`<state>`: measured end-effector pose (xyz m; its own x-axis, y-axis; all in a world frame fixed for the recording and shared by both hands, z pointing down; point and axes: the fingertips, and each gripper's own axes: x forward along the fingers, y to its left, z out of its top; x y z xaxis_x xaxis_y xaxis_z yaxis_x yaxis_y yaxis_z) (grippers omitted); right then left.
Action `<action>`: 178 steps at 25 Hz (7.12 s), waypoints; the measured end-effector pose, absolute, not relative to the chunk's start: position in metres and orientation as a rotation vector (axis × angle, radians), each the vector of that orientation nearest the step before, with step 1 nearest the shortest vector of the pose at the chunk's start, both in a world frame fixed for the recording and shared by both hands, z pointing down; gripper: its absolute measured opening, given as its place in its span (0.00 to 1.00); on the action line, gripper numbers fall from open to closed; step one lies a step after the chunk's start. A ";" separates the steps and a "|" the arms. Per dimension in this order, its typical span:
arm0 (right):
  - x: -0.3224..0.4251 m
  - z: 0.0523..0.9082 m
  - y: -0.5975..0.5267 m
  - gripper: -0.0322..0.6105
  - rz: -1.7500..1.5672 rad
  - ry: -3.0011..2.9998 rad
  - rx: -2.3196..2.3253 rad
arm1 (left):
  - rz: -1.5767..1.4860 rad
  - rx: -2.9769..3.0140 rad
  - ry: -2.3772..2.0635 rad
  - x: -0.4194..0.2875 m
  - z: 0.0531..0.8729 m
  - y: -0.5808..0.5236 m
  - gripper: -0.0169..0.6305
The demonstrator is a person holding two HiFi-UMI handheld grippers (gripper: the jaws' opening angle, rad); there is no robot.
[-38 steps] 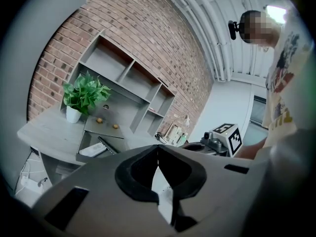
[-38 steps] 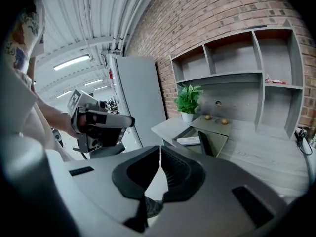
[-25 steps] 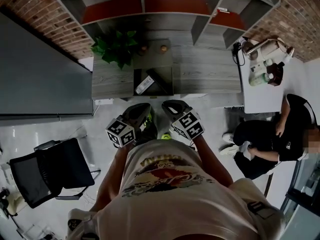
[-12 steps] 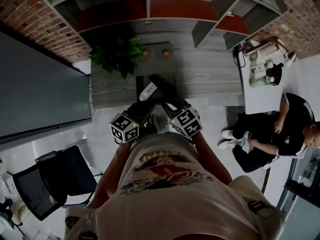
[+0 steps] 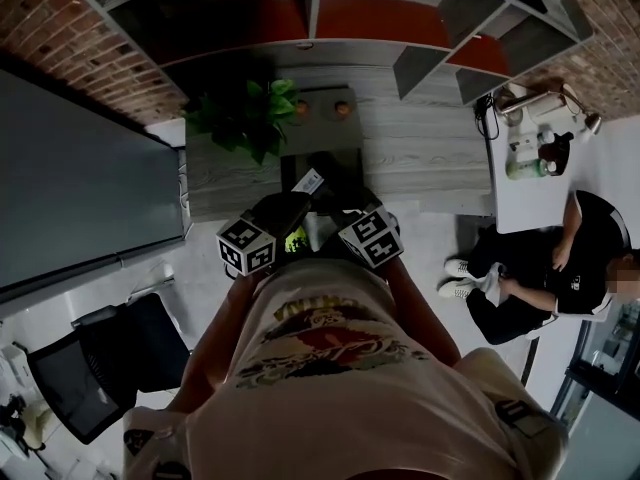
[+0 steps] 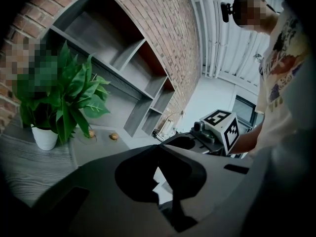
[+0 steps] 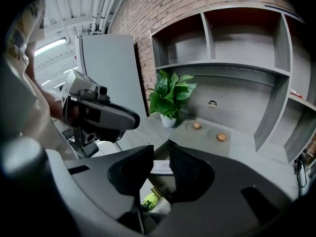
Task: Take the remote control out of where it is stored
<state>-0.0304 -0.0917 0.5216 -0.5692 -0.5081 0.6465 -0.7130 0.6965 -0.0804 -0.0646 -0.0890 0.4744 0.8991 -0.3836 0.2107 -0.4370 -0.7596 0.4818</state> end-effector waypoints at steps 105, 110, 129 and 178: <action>0.025 0.578 -0.129 0.39 0.833 -2.157 0.847 | 0.126 2.311 -0.745 -0.055 0.524 -0.119 0.03; 0.041 0.577 -0.130 0.39 0.856 -2.155 0.881 | 0.153 2.328 -0.741 -0.045 0.522 -0.131 0.03; 0.112 0.582 -0.140 0.39 0.898 -2.152 0.922 | 0.175 2.360 -0.686 0.026 0.530 -0.147 0.03; 0.197 0.687 -0.194 0.39 0.885 -2.044 1.064 | 0.222 2.205 -0.763 0.063 0.558 -0.135 0.03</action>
<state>0.1968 -0.1939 0.6871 -0.4511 -0.4127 0.7913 -0.8594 0.4399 -0.2605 0.0630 -0.1345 0.5580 0.8049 -0.4524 0.3840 -0.5877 -0.5184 0.6212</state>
